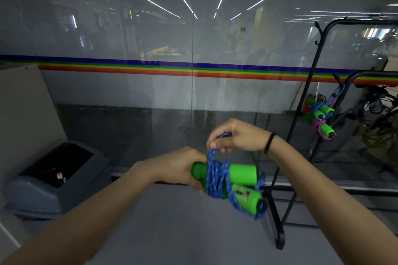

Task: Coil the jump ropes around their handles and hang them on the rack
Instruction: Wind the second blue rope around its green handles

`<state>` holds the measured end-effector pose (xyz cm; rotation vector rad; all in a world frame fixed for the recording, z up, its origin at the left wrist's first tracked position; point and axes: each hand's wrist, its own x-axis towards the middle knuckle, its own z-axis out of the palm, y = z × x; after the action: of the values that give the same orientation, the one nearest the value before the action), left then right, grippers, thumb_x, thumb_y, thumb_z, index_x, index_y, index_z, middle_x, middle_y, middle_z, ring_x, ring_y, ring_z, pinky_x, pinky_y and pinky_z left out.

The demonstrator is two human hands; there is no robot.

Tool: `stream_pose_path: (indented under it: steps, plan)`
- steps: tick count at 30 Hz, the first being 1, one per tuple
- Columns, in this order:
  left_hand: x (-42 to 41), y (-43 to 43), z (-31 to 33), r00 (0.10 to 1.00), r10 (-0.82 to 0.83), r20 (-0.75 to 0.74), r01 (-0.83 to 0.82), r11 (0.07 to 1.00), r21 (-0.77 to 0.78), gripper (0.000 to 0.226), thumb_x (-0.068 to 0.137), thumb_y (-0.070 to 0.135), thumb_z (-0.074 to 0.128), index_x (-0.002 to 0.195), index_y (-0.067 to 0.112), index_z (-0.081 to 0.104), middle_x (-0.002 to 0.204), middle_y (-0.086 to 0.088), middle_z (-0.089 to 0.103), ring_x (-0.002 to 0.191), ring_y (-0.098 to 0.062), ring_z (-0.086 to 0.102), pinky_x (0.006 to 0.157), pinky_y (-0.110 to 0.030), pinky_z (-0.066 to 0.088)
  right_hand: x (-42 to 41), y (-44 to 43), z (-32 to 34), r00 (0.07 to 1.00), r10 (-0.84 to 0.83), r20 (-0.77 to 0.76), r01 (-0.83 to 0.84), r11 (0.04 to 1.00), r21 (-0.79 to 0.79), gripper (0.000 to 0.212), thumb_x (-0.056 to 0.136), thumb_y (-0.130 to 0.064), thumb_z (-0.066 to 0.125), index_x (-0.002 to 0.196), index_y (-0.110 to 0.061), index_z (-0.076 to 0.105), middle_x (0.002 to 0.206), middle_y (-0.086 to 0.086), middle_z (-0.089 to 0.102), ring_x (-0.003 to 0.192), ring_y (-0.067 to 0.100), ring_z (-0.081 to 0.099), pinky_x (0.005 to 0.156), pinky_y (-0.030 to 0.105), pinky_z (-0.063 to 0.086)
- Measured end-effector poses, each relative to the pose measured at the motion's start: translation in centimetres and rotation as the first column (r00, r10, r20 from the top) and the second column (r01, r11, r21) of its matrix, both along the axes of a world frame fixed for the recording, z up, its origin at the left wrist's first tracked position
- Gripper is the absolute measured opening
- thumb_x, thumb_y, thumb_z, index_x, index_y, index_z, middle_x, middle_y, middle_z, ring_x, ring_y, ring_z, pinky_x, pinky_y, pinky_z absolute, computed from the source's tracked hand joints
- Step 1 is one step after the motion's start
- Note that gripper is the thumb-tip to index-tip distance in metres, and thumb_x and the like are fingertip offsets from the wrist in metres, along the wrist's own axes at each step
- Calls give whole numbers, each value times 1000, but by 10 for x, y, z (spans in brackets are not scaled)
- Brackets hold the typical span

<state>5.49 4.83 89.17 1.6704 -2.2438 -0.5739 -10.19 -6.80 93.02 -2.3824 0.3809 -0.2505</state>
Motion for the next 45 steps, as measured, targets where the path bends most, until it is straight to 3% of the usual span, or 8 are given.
stream_pose_path:
  steps: [6, 9, 14, 21, 24, 31, 37, 45]
  plan:
    - [-6, 6, 0, 791, 130, -598, -83, 991, 105, 28, 65, -1, 80, 86, 12, 68, 75, 9, 70, 71, -3, 63, 67, -17, 50, 0, 4, -32, 869, -310, 386, 30, 811, 584, 10, 64, -23, 77, 56, -20, 71, 56, -9, 67, 55, 2, 61, 58, 17, 51]
    - [-12, 2, -6, 646, 227, -729, -141, 974, 179, 28, 63, -3, 79, 85, 10, 68, 72, 7, 71, 68, -7, 64, 64, -20, 52, 12, 3, -47, 837, -457, 301, 319, 854, 411, 19, 82, 8, 53, 73, -4, 63, 70, 15, 61, 66, 24, 56, 61, 32, 49]
    - [-17, -7, -17, 550, 400, -733, -450, 881, 142, 32, 61, 20, 81, 89, 14, 68, 72, 5, 69, 67, -7, 63, 64, -16, 50, 11, 7, -42, 729, -632, 262, 673, 733, -104, 21, 80, -11, 58, 62, -17, 48, 77, 19, 66, 77, 31, 62, 59, 24, 33]
    - [-28, -11, -2, 186, 464, -866, -496, 805, 325, 20, 90, 25, 46, 92, 10, 59, 67, -7, 63, 46, -14, 56, 57, -28, 51, 8, 25, -42, 608, -532, 589, 692, 719, -65, 17, 81, -18, 66, 71, -17, 52, 55, -8, 45, 56, 2, 49, 52, 12, 33]
    - [-27, -6, 1, 189, 465, -865, -451, 824, 344, 25, 92, 25, 40, 90, 11, 61, 70, -8, 64, 49, -16, 55, 60, -30, 51, 7, 32, -43, 553, -459, 695, 652, 758, -19, 3, 81, -14, 66, 79, -12, 67, 76, -4, 50, 69, -4, 51, 60, 5, 39]
    - [-36, 1, 0, 210, 438, -874, -443, 840, 314, 31, 91, 24, 38, 86, 8, 64, 74, -12, 63, 52, -20, 57, 56, -27, 47, 8, 54, -43, 492, -452, 744, 471, 857, 209, 20, 80, -12, 65, 97, -23, 64, 80, -3, 62, 73, 12, 62, 65, 30, 56]
    - [-42, 8, 0, 320, 384, -866, -505, 843, 187, 30, 93, 20, 38, 77, 11, 60, 60, -3, 61, 52, -17, 56, 45, -19, 44, 5, 66, -43, 551, -283, 785, 510, 859, -49, 24, 76, -25, 70, 98, -15, 70, 87, -2, 63, 72, 5, 57, 68, 18, 51]
    - [-39, 14, -1, 358, 387, -850, -552, 822, 142, 32, 94, 31, 40, 78, 15, 63, 68, -4, 65, 55, -16, 59, 49, -22, 45, 4, 68, -42, 586, -297, 754, 508, 860, -56, 25, 85, -27, 57, 97, -13, 72, 91, -1, 63, 86, 4, 60, 77, 18, 52]
